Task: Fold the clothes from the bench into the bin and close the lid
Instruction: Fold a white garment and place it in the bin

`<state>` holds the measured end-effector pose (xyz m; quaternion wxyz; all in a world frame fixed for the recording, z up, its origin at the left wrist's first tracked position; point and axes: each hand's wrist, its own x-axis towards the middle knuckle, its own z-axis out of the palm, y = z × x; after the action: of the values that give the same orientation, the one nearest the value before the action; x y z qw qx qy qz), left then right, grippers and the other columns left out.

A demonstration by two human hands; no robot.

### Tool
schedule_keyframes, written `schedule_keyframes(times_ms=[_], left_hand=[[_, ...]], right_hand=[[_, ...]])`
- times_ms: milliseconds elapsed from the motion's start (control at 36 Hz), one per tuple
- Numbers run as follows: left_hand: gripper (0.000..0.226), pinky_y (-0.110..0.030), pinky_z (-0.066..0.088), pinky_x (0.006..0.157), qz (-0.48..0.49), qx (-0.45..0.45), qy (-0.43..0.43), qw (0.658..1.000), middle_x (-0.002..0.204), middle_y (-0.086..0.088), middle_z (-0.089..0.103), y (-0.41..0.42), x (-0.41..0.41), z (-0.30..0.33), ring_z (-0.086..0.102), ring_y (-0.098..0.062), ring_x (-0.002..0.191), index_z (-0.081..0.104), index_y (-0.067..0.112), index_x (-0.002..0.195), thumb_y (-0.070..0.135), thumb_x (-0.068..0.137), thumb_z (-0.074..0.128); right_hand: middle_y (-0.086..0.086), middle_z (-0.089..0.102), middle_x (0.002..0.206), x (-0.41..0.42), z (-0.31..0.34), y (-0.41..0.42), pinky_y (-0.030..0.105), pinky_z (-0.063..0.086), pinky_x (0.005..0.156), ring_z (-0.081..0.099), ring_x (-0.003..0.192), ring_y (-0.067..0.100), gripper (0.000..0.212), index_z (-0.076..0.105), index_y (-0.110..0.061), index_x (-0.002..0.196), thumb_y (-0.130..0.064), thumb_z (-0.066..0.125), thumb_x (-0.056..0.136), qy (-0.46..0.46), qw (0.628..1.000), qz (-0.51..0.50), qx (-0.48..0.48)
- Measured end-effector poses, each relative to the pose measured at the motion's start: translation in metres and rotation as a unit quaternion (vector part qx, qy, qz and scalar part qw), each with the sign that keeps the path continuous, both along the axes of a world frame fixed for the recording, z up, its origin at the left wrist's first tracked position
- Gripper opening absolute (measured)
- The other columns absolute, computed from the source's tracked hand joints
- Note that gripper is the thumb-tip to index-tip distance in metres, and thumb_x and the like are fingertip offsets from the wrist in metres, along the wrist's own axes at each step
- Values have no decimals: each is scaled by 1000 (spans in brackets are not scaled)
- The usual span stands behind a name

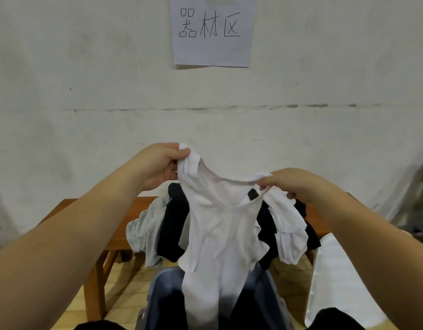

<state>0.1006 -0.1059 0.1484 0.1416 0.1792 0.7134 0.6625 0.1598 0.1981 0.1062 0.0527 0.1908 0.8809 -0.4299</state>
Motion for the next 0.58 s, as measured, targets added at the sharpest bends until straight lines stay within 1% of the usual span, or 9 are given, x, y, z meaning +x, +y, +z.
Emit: schedule_keyframes(times_ms=[83, 139, 194, 250, 306, 361, 417, 500, 583], left_hand=[[14, -34, 57, 75, -8, -25, -16, 1000, 89, -8, 72, 1, 0, 6, 69, -21, 82, 66, 3, 95, 10, 97, 55], [14, -36, 55, 79, -12, -57, -28, 998, 94, -9, 72, 0, -2, 8, 68, -21, 85, 69, 5, 97, 11, 96, 56], [15, -37, 55, 82, -15, -93, -45, 994, 98, -9, 74, -2, -2, 6, 70, -21, 88, 70, 6, 102, 12, 96, 58], [14, -36, 56, 76, -11, -111, -64, 992, 94, -6, 75, -2, -2, 3, 70, -18, 83, 70, 7, 101, 12, 96, 58], [12, -32, 55, 65, 4, -114, -75, 991, 90, -4, 73, -3, -2, 1, 69, -17, 77, 70, 7, 98, 12, 96, 59], [12, -30, 53, 60, 34, -119, -76, 989, 92, -5, 72, -3, -3, 0, 68, -17, 76, 69, 5, 98, 12, 95, 60], [14, -31, 53, 63, 64, -137, -65, 986, 97, -8, 72, -4, -4, -2, 68, -20, 83, 69, 2, 100, 13, 95, 61], [18, -34, 55, 68, 100, -149, -45, 983, 104, -10, 72, -5, -5, -2, 68, -23, 93, 68, 1, 109, 12, 95, 63], [25, -36, 55, 72, 116, -98, -30, 988, 110, -11, 67, -7, -8, 0, 66, -24, 96, 61, 9, 119, 12, 95, 63]], right_hand=[[-3, 54, 126, -3, 6, -4, 37, 37, 99, 42, 120, 19, 15, 74, -18, 89, -30, 66, 86, 44, 998, -10, -45], [0, 52, 120, -4, 9, -5, 42, 37, 103, 41, 112, 20, 23, 68, -11, 103, -28, 62, 88, 72, 994, -38, -74], [2, 52, 107, -4, 8, -9, 39, 41, 95, 44, 100, 20, 22, 61, -5, 96, -25, 58, 89, 105, 985, -65, -123], [6, 55, 92, -4, 1, -12, 31, 42, 78, 52, 85, 18, 8, 58, -13, 83, -19, 59, 88, 110, 961, -80, -242], [2, 56, 76, -2, -5, -15, 28, 42, 72, 55, 71, 15, 14, 56, -17, 79, -14, 55, 92, 74, 922, -40, -377], [-1, 52, 68, 0, -8, -15, 29, 42, 70, 51, 63, 14, 16, 53, -17, 77, -16, 56, 93, 52, 901, 18, -430], [-2, 53, 67, 1, -8, -15, 28, 47, 65, 52, 59, 14, 11, 56, -16, 80, -22, 60, 89, 61, 871, 50, -486], [0, 63, 76, -2, -9, -15, 29, 53, 65, 62, 65, 14, 14, 63, -14, 87, -25, 58, 95, 114, 856, 29, -503], [-2, 65, 96, -10, -15, -10, 31, 49, 87, 64, 90, 12, 12, 62, -16, 93, -25, 57, 99, 217, 871, -14, -440]])
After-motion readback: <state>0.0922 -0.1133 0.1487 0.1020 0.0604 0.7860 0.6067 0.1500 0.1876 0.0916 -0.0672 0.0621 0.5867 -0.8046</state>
